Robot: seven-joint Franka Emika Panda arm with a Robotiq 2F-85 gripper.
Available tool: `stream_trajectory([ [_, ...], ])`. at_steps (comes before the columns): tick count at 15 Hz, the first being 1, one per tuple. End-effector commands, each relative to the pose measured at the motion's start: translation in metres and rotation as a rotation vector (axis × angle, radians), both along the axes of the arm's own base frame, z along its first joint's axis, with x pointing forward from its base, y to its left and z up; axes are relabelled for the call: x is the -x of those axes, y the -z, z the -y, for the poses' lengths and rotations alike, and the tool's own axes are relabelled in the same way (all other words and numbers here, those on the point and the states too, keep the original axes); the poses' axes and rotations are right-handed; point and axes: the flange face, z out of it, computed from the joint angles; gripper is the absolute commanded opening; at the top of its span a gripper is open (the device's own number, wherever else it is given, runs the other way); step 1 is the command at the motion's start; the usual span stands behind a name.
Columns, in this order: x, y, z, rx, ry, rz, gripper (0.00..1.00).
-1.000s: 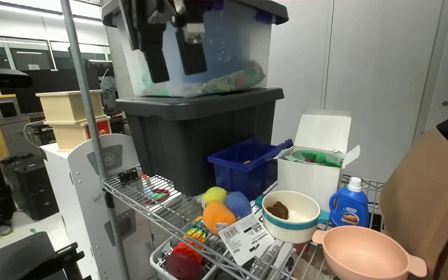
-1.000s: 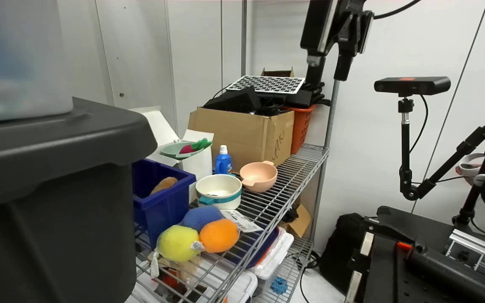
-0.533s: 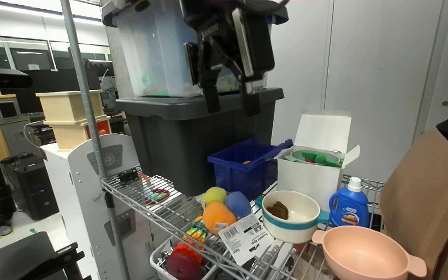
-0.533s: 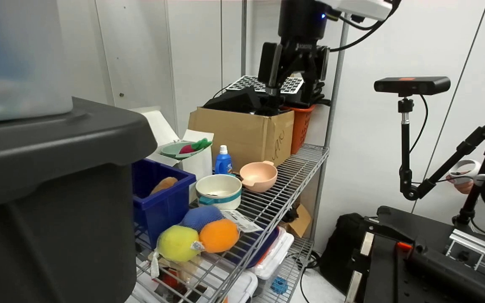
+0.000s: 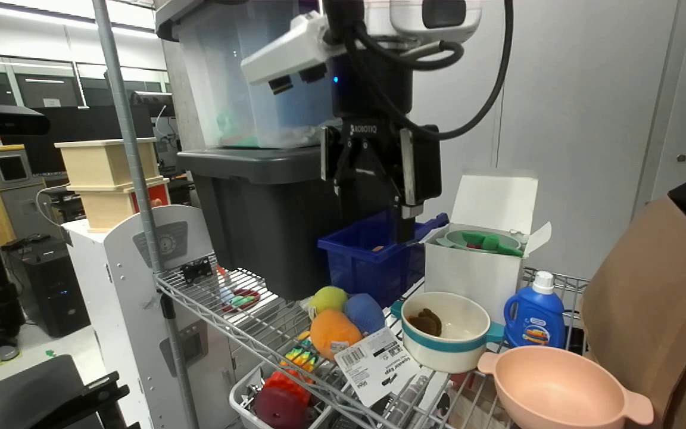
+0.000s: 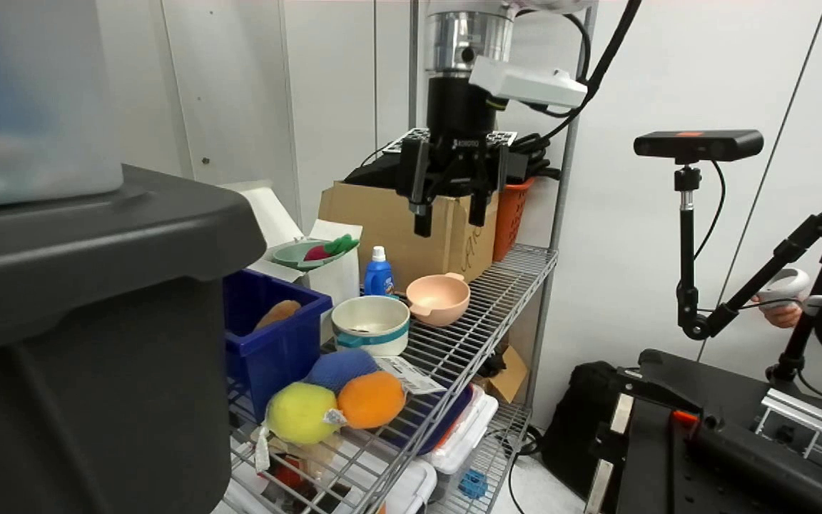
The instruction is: Put the beetroot plushy in the pink bowl
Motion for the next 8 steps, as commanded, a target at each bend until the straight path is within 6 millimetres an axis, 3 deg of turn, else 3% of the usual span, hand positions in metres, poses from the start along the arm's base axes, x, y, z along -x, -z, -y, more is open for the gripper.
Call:
stream_trajectory([
  [1, -0.0048, 0.0025, 0.0008, -0.018, 0.004, -0.001, 1.0],
  [8, -0.0139, 0.0024, 0.0022, -0.038, 0.01, 0.002, 1.0],
])
